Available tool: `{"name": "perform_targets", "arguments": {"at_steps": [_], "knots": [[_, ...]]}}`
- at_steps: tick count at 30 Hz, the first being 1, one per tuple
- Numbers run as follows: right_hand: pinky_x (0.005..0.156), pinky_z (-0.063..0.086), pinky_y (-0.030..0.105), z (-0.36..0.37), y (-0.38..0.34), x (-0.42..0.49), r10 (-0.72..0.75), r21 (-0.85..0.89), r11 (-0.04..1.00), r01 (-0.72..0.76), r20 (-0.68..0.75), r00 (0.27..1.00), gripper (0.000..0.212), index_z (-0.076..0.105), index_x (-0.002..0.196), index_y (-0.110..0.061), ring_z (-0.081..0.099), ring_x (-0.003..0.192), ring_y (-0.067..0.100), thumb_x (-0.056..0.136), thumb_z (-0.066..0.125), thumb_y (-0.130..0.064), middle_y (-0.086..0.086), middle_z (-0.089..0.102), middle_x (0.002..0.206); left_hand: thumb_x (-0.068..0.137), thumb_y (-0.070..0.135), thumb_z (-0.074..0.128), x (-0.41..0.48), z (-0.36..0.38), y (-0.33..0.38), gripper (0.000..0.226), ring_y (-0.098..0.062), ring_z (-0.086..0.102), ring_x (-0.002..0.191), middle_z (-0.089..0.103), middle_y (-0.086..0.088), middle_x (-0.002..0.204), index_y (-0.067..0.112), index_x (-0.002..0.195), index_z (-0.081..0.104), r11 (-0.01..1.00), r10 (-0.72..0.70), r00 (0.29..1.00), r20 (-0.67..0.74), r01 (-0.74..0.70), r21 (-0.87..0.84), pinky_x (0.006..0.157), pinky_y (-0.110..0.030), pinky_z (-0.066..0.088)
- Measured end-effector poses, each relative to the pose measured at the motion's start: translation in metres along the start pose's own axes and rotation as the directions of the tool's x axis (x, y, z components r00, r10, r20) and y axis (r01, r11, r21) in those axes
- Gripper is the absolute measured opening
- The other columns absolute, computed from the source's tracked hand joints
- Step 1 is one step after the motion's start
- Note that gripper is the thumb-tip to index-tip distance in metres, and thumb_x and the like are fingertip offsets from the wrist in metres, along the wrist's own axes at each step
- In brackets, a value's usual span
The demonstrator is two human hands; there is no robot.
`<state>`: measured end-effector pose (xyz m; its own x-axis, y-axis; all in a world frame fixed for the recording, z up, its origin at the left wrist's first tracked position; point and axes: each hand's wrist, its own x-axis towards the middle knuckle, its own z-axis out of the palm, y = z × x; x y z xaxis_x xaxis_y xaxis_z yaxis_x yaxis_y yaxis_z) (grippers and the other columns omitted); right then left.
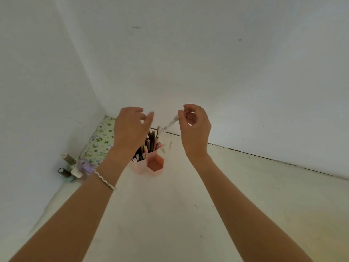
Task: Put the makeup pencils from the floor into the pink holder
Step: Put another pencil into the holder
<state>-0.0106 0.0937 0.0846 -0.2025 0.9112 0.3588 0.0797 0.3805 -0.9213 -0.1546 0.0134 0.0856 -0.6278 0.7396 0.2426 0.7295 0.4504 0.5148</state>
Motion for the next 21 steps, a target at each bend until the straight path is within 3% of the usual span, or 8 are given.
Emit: {"name": "perform_targets", "arguments": {"at_steps": [4,9,12,14,16,17,19,21], "knots": [[0.076,0.052,0.013,0.018,0.001,-0.004,-0.089,-0.044,0.995,0.092,0.066,0.994,0.012,0.064,0.102,-0.014,0.065,0.083,0.006,0.091,0.064,-0.010,-0.002,0.062,0.097,0.102,0.041,0.037,0.010,-0.027,-0.010,0.048,-0.021,0.059,0.109,0.070,-0.003,0.110,0.016,0.096,0.077,0.989,-0.076,0.984,-0.162,0.053,-0.140,0.096,-0.033,0.039],[0.081,0.055,0.032,0.034,0.022,-0.027,-0.073,-0.220,0.963,0.158,0.351,0.934,0.011,0.067,0.101,-0.007,0.062,0.087,0.011,0.092,0.065,-0.012,0.001,0.063,0.099,0.103,0.039,0.039,0.003,-0.031,-0.016,0.045,-0.020,0.064,0.095,0.071,-0.005,0.100,0.014,0.096,0.077,0.972,-0.124,0.983,-0.138,0.092,-0.217,0.093,-0.037,0.047],[0.094,0.043,0.035,0.035,0.030,-0.035,-0.157,-0.338,0.893,0.297,0.385,0.909,0.020,0.076,0.096,-0.007,0.058,0.104,0.022,0.094,0.061,-0.021,0.006,0.067,0.104,0.102,0.041,0.038,-0.004,-0.026,-0.024,0.046,-0.013,0.063,0.087,0.072,-0.002,0.097,0.015,0.098,0.076,0.968,-0.127,0.987,-0.103,0.101,-0.229,0.087,-0.031,0.048],[0.101,0.034,0.038,0.033,0.028,-0.031,-0.168,-0.404,0.824,0.397,0.495,0.852,0.030,0.079,0.084,-0.012,0.052,0.114,0.026,0.096,0.056,-0.027,0.007,0.066,0.111,0.103,0.039,0.038,-0.008,-0.022,-0.025,0.044,-0.007,0.060,0.086,0.073,0.000,0.100,0.014,0.103,0.074,0.968,-0.122,0.991,-0.062,0.105,-0.227,0.082,-0.023,0.043],[0.106,0.031,0.042,0.029,0.028,-0.031,-0.162,-0.430,0.769,0.473,0.585,0.795,0.030,0.079,0.090,-0.017,0.047,0.123,0.027,0.097,0.053,-0.030,0.007,0.060,0.127,0.103,0.040,0.037,-0.011,-0.019,-0.025,0.044,-0.011,0.063,0.085,0.072,-0.001,0.097,0.014,0.105,0.071,0.967,-0.136,0.990,-0.023,0.127,-0.222,0.077,-0.025,0.044],[0.106,0.031,0.040,0.026,0.029,-0.033,-0.177,-0.425,0.780,0.461,0.556,0.812,0.027,0.076,0.102,-0.017,0.046,0.124,0.024,0.096,0.053,-0.030,0.008,0.055,0.133,0.101,0.044,0.037,-0.013,-0.019,-0.025,0.044,-0.015,0.064,0.086,0.071,-0.002,0.096,0.014,0.106,0.069,0.965,-0.146,0.989,0.004,0.144,-0.219,0.076,-0.027,0.046],[0.107,0.032,0.037,0.018,0.034,-0.042,-0.190,-0.379,0.866,0.326,0.353,0.916,0.037,0.062,0.125,-0.015,0.044,0.125,0.015,0.093,0.051,-0.030,0.006,0.047,0.139,0.092,0.062,0.042,-0.016,-0.020,-0.028,0.053,-0.015,0.063,0.095,0.067,0.003,0.109,0.021,0.119,0.061,0.958,-0.179,0.977,0.116,0.200,-0.207,0.082,-0.032,0.050],[0.110,0.033,0.039,0.008,0.043,-0.057,-0.089,-0.330,0.927,0.178,0.270,0.959,0.053,0.046,0.136,-0.013,0.038,0.131,0.013,0.089,0.052,-0.037,0.004,0.042,0.142,0.066,0.084,0.050,-0.020,-0.024,-0.032,0.089,-0.016,0.058,0.110,0.057,0.005,0.125,0.029,0.135,0.047,0.959,-0.222,0.928,0.298,0.263,-0.105,0.092,-0.039,0.049]]}}
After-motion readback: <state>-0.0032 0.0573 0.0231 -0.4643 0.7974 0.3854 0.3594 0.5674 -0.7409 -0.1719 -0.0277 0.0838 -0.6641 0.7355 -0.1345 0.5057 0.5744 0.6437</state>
